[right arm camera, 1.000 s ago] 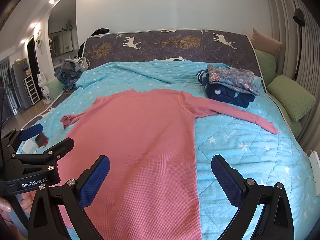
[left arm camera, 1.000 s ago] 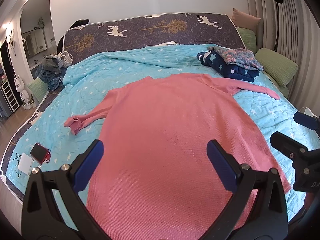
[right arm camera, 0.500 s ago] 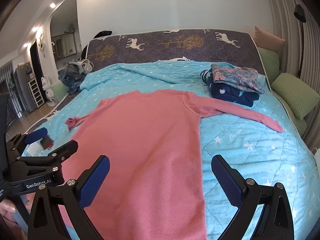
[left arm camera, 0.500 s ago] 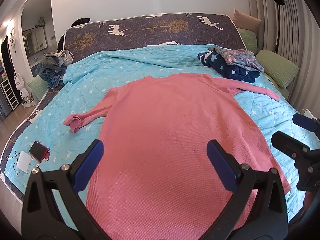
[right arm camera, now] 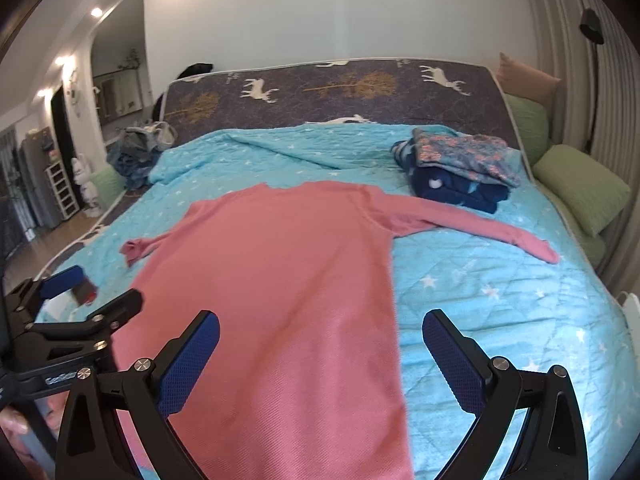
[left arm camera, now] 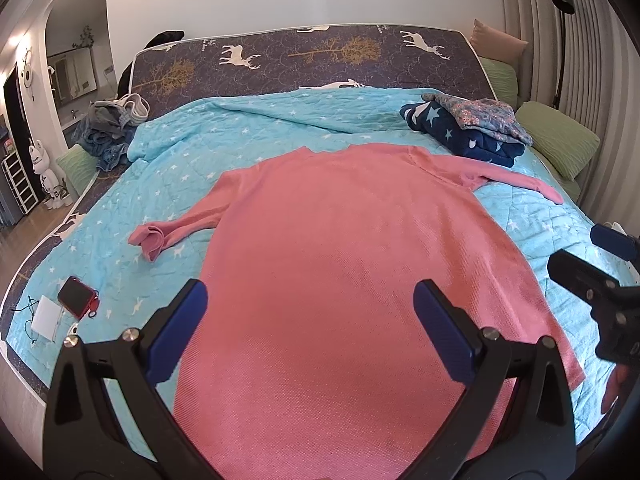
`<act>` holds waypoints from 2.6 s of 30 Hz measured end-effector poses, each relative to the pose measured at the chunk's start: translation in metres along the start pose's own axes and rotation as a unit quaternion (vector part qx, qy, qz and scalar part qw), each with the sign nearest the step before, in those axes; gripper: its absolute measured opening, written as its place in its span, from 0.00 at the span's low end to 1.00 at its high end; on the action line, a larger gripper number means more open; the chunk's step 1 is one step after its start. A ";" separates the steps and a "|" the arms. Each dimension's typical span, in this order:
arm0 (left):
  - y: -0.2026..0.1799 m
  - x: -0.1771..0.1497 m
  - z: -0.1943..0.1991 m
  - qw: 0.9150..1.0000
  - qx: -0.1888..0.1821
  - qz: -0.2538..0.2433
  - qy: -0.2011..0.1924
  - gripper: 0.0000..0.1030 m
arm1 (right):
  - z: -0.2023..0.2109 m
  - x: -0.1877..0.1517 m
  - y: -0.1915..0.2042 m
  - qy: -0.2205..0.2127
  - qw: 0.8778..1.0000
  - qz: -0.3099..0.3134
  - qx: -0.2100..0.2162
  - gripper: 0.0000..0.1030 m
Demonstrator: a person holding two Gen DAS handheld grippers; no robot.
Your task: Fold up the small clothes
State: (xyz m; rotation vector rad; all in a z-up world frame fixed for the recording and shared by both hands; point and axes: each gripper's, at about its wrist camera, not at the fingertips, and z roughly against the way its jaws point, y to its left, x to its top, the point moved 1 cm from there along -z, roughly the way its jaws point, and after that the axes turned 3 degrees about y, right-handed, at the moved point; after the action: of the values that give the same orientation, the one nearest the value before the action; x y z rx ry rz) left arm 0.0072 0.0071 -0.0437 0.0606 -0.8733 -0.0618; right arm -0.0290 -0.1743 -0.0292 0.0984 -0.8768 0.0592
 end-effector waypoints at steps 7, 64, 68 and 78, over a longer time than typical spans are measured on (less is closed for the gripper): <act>0.007 -0.002 -0.004 1.000 0.000 0.005 0.005 0.99 | -0.008 0.003 0.003 0.013 1.000 0.003 0.005 1.00; 0.074 0.212 -0.164 0.975 -0.176 0.072 0.111 0.05 | -0.157 0.091 0.025 0.096 0.985 0.055 0.135 1.00; 0.026 0.215 -0.171 0.973 -0.191 0.022 0.128 0.05 | -0.179 0.103 0.012 0.110 0.970 0.026 0.216 0.93; -0.014 0.206 -0.168 0.966 -0.203 -0.041 0.153 0.05 | -0.239 0.147 0.014 0.108 0.952 0.059 0.281 0.84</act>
State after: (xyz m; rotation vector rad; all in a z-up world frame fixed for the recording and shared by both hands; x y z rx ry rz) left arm 0.2679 -0.0181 0.0045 -0.2724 -0.5344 -0.3012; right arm 0.2460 -0.1324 -0.0676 0.5628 -0.6240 0.4248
